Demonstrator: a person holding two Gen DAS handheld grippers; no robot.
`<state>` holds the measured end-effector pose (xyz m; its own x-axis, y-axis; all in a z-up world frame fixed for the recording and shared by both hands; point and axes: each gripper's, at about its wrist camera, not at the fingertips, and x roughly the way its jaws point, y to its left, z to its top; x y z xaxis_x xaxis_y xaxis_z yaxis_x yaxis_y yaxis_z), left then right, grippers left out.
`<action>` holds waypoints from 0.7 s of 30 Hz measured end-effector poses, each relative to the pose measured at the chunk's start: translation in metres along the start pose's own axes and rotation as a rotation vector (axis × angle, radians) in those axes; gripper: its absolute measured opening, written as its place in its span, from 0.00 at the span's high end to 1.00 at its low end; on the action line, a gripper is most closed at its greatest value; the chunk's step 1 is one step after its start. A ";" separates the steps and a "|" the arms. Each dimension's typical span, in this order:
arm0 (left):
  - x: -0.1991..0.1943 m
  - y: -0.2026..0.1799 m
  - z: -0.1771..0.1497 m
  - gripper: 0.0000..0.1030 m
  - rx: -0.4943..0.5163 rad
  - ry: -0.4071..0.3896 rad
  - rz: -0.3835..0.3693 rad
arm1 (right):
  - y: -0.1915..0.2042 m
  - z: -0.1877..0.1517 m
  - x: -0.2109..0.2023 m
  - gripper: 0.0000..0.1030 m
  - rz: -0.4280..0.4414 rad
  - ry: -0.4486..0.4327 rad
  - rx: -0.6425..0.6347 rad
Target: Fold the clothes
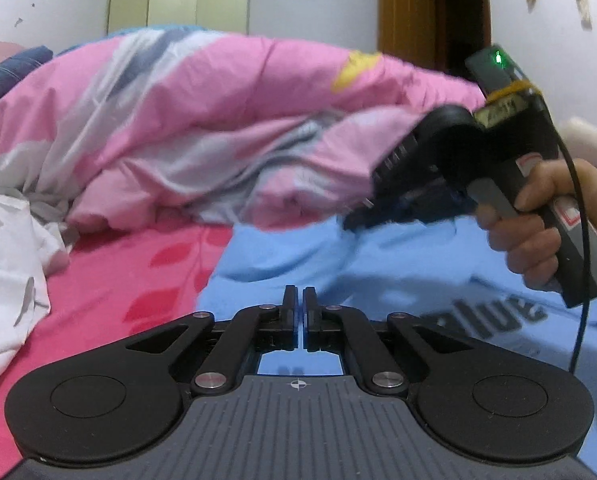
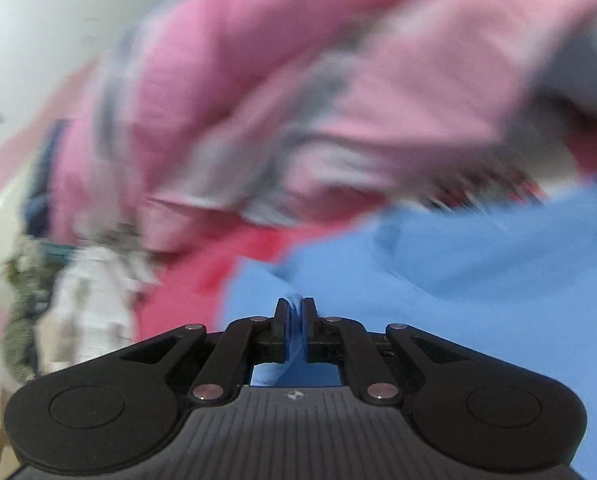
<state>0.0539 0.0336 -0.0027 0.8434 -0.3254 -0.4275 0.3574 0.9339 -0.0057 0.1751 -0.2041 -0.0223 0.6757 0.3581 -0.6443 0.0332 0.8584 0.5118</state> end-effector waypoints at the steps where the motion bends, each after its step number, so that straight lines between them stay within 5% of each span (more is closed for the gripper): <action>1: 0.001 0.002 0.000 0.98 -0.006 0.005 0.008 | -0.009 0.000 0.002 0.93 -0.027 0.010 0.029; 8: 0.012 0.047 0.004 0.97 -0.205 0.106 0.064 | 0.005 -0.003 -0.021 0.86 0.004 -0.059 -0.008; 13: 0.021 0.100 -0.004 0.97 -0.467 0.187 0.091 | 0.069 -0.011 -0.004 0.72 0.104 0.057 -0.184; 17: 0.036 0.121 -0.016 0.97 -0.536 0.286 0.090 | 0.109 -0.024 0.025 0.62 0.101 0.141 -0.262; 21: 0.037 0.122 -0.017 0.96 -0.542 0.287 0.080 | 0.132 -0.032 0.055 0.61 0.004 0.171 -0.314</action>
<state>0.1215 0.1380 -0.0341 0.6909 -0.2689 -0.6711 -0.0204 0.9206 -0.3899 0.1928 -0.0598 -0.0082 0.5415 0.3951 -0.7420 -0.2152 0.9184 0.3320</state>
